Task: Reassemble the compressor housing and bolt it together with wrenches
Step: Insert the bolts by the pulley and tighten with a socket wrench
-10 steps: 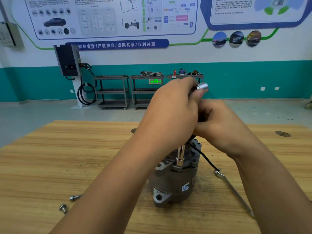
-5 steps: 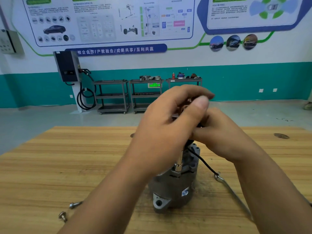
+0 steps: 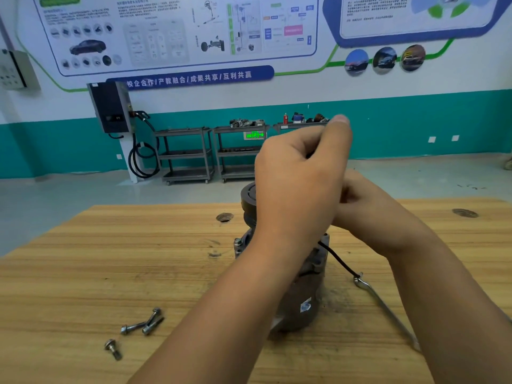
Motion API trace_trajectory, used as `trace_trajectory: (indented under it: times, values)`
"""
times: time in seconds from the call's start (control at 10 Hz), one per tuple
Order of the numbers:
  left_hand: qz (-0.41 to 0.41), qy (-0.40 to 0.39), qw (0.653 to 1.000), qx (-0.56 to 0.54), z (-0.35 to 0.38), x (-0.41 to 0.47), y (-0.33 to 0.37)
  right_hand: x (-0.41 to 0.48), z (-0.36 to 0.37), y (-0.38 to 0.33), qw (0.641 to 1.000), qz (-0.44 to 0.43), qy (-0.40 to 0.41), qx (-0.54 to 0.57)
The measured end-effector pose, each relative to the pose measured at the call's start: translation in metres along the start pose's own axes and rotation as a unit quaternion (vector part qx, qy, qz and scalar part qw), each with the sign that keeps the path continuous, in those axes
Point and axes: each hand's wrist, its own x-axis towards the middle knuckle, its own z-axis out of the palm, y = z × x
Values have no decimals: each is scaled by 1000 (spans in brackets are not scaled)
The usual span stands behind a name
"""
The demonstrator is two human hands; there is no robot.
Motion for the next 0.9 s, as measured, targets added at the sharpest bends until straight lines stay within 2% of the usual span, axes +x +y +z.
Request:
trace_trajectory:
  times: [0.1,0.2,0.3,0.4,0.5,0.6,0.7,0.8,0.9]
  values:
    - [-16,-74,995,-60,-7,5,-3,-2,-6,0,1000,24,14,-4]
    - [-79,-159,966,-190,-22,14,-9,-2,-3,3,999,37,20,5]
    - [-137,-235,900,-340,-37,22,-17,-3,-3,4,997,40,35,56]
    - [-161,-272,856,-409,-43,28,-21,-5,-3,4,995,40,44,83]
    - [-164,-219,871,-408,-38,24,-24,-3,-1,2,994,41,47,89]
    - [-126,-52,940,-313,-26,6,-26,-3,0,0,997,30,30,69]
    - [-102,108,958,-245,-16,-10,-26,-3,-1,1,998,41,30,42]
    - [-131,137,954,-234,-12,-12,-24,-4,-3,4,998,47,35,31]
    - [-201,104,941,-252,-16,-6,-21,-6,-5,6,996,36,36,72]
